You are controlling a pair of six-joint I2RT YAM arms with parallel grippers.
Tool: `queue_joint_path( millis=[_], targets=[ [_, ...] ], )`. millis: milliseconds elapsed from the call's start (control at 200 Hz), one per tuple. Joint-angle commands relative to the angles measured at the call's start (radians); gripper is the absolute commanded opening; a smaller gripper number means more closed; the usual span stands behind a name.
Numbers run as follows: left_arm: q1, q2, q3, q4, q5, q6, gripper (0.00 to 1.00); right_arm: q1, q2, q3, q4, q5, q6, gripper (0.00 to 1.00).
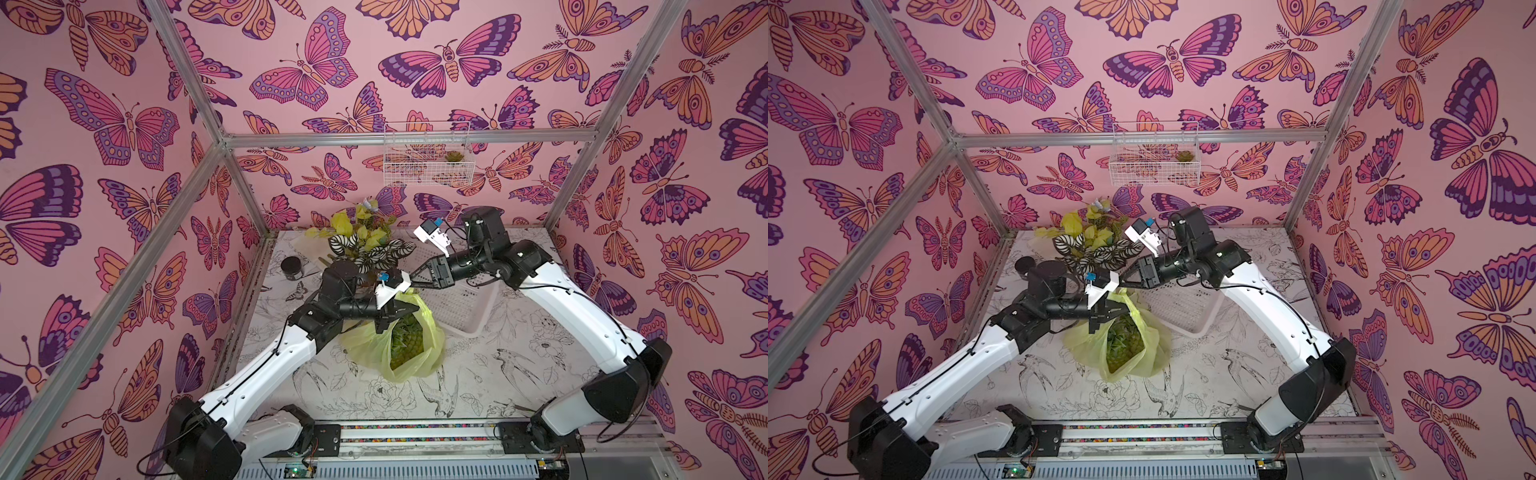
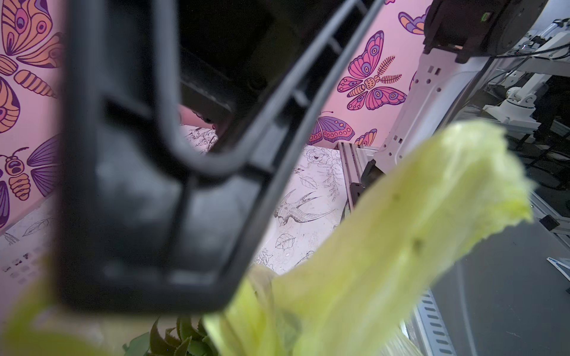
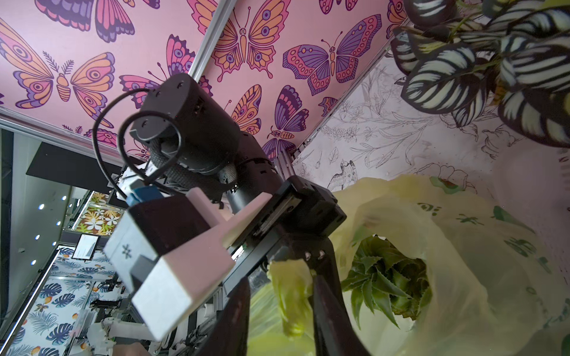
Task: Place the pineapple into a plastic bag & tie a knot
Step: Cross the plastic bag at the center of the board.
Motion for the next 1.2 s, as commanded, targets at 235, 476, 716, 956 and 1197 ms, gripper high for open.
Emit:
queue_joint_path(
  millis=[235,476,716,956,1197],
  targets=[
    [-0.005,-0.01,-0.01,0.023,-0.008,-0.002,0.0,0.01,0.039,0.013,-0.01,-0.005,-0.03,0.0],
    [-0.005,-0.152,-0.065,0.01,-0.191,-0.046,0.5,0.001,-0.01,-0.064,0.05,0.131,0.013,0.0],
    [-0.005,-0.268,-0.004,-0.138,-0.292,-0.013,0.62,-0.002,0.002,-0.067,0.052,0.173,0.022,0.0],
    [-0.028,-0.205,0.158,-0.187,-0.139,-0.07,0.68,-0.003,0.003,-0.08,0.056,0.186,0.023,0.0],
    [-0.114,-0.12,0.245,-0.187,-0.049,-0.144,0.85,-0.003,0.005,-0.065,0.025,0.192,-0.002,0.0]
  ],
)
